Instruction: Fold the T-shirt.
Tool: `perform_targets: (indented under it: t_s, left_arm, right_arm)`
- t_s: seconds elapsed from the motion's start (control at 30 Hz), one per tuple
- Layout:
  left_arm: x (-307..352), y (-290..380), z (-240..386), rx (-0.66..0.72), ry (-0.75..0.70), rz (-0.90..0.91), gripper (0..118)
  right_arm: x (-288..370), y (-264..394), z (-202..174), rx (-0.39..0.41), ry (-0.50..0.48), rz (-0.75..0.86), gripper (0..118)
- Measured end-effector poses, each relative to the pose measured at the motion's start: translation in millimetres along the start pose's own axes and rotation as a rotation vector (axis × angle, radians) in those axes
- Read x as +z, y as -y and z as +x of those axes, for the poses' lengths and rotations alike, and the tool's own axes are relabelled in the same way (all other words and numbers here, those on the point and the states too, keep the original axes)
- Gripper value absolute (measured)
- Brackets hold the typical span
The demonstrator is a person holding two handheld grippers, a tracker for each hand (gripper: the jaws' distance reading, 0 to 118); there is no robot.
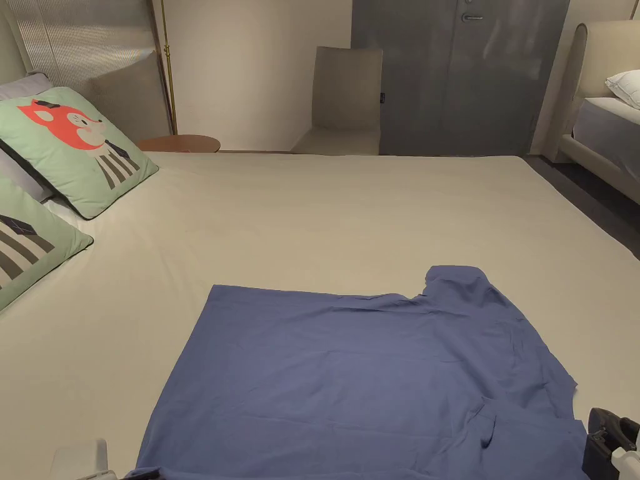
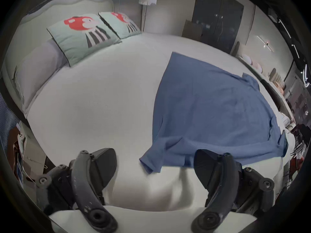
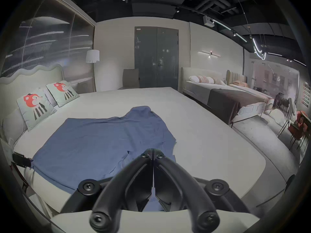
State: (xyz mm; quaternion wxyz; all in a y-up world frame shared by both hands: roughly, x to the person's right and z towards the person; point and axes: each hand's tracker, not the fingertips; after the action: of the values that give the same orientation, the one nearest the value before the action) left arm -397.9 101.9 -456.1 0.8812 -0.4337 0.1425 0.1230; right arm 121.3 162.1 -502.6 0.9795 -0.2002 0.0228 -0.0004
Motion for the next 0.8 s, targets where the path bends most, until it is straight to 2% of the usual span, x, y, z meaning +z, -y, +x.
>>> perform_targets:
  t_s: [0.07, 0.1, 0.13, 0.17, 0.27, 0.3, 0.33, 0.4, 0.43, 0.47, 0.57, 0.6, 0.67, 0.77, 0.8]
  left_arm:
    - [-2.5, 2.7, 0.2, -0.002, -0.009, -0.007, 63]
    - [-4.7, 6.0, 0.6, -0.005, -0.014, -0.007, 42]
    - [-4.1, 6.7, 1.3, -0.007, -0.019, -0.004, 27]
    - [-2.2, 6.7, 1.5, -0.009, -0.012, 0.0, 18]
    - [4.0, 5.0, 5.5, -0.025, 0.009, 0.02, 8]
    - [6.6, 4.6, 7.9, -0.041, 0.007, 0.032, 8]
    - [8.0, 3.8, 9.6, -0.053, 0.002, 0.042, 8]
    - [11.1, 1.7, 9.9, -0.059, 0.005, 0.051, 7]
    - [13.8, 0.6, 9.6, -0.055, 0.013, 0.058, 7]
    - [16.1, -0.1, 9.5, -0.049, 0.02, 0.063, 7]
    - [21.7, -1.4, 9.8, -0.038, 0.028, 0.073, 7]
    - [22.3, -1.8, 9.5, -0.032, 0.032, 0.074, 7]
    - [19.2, -1.8, 8.5, -0.027, 0.037, 0.074, 7]
    - [17.4, -1.2, 7.0, -0.022, 0.033, 0.07, 7]
    - [17.5, -1.0, 6.6, -0.018, 0.034, 0.068, 7]
  right_arm:
    - [-0.7, 2.2, 0.6, 0.0, 0.002, -0.01, 1]
    - [-0.8, 3.2, 0.7, 0.003, 0.002, -0.016, 1]
    - [-0.2, 4.1, 1.0, 0.005, 0.001, -0.021, 1]
    - [-0.4, 5.0, 1.3, 0.006, 0.002, -0.025, 1]
    - [-5.1, 11.8, 6.4, 0.013, 0.004, -0.05, 1]
    - [-7.1, 13.8, 8.2, 0.013, 0.007, -0.064, 6]
    - [-9.3, 16.1, 10.3, 0.013, 0.016, -0.087, 24]
    - [-15.8, 23.2, 17.6, 0.01, 0.022, -0.156, 92]
    - [-19.9, 27.9, 21.5, 0.007, 0.02, -0.198, 103]
    - [-21.9, 32.3, 24.6, 0.003, 0.016, -0.214, 104]
    - [-28.0, 46.8, 32.4, 0.041, 0.018, -0.306, 100]
    - [-31.4, 52.6, 33.7, 0.053, 0.011, -0.335, 92]
    - [-36.4, 63.8, 35.4, 0.051, -0.02, -0.36, 67]
    - [-39.1, 71.2, 35.5, 0.032, -0.043, -0.379, 8]
    - [-36.3, 71.8, 34.0, 0.019, -0.057, -0.374, 4]
